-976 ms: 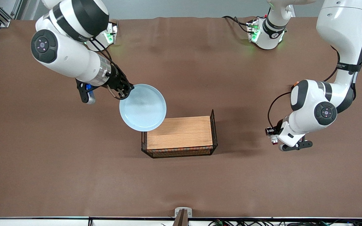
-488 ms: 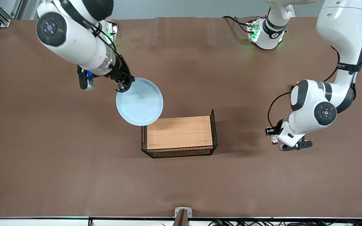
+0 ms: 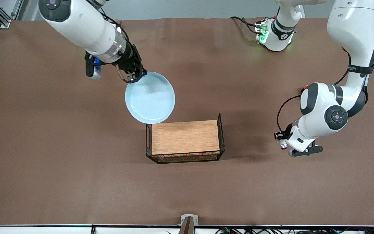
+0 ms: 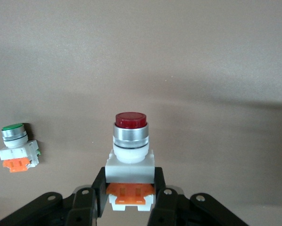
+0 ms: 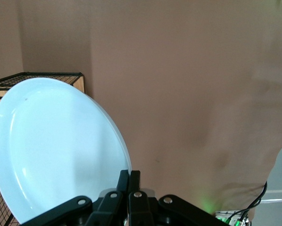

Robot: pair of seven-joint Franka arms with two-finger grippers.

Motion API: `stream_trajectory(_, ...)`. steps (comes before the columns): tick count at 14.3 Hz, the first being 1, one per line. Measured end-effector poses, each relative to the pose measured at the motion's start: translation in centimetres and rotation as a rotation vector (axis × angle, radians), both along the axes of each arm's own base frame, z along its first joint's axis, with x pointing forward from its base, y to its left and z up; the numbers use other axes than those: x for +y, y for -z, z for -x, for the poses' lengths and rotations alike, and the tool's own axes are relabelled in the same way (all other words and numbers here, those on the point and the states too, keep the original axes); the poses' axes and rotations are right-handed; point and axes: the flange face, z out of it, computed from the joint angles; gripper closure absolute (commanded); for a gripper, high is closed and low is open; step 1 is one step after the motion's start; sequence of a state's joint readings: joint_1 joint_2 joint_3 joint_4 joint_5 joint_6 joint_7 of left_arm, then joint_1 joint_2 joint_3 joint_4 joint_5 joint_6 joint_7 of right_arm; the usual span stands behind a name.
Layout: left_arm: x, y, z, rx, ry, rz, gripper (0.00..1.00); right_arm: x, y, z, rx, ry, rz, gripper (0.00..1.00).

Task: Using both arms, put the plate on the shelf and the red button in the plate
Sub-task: 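Lower the plate into the wooden box with the right gripper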

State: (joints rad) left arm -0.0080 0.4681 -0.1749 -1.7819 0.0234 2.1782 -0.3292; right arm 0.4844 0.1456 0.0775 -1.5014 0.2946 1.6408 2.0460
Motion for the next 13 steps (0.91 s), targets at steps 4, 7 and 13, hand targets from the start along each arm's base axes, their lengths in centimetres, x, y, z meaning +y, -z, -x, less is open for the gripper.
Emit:
stream_trajectory(4, 0.0, 0.0, 0.0, 0.000, 0.000, 0.000, 0.72, 2.3, 0.4, 0.9, -0.015, 0.090, 0.035, 1.00)
stream_trajectory(7, 0.0, 0.0, 0.0, 0.000, 0.000, 0.000, 0.72, 4.3, 2.3, 1.1, -0.031, 0.148, 0.076, 1.00)
stream_trajectory(13, 0.0, 0.0, 0.0, 0.000, 0.000, 0.000, 0.72, 8.0, 5.1, 2.4, -0.060, 0.158, 0.114, 1.00)
